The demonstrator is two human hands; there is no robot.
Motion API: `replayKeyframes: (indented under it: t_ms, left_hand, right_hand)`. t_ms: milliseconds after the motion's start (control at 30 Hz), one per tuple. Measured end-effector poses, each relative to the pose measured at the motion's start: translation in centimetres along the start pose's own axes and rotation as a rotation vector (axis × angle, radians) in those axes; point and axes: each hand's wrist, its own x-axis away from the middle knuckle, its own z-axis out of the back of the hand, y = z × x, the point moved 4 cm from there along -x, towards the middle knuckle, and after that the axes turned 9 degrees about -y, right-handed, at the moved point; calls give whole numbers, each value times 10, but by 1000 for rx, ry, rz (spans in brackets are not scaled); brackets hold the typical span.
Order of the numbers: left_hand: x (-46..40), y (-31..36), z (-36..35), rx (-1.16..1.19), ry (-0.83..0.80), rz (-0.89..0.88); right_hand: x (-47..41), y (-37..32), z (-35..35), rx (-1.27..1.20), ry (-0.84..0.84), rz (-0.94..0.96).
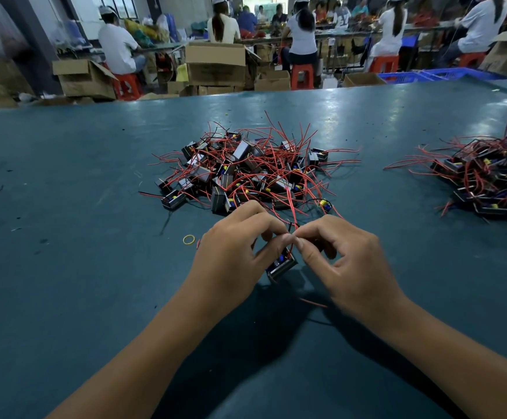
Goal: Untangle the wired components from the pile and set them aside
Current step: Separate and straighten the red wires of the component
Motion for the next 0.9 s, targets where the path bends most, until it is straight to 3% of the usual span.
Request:
replayKeyframes:
  t_ms: [233, 400, 767, 900]
  left_hand:
    - [11, -6, -21, 879, 18, 618]
    - [16, -9, -32, 1048, -67, 899]
    - [17, -2, -41, 1359, -166, 992]
    - [13, -8, -33, 1158, -113, 859]
  right_hand:
    - [1, -2, 1, 117, 66, 79]
    - [2, -2, 1, 138, 90, 110]
    - [3, -3, 0, 184, 95, 159]
    - [2, -2, 0, 144, 100, 137]
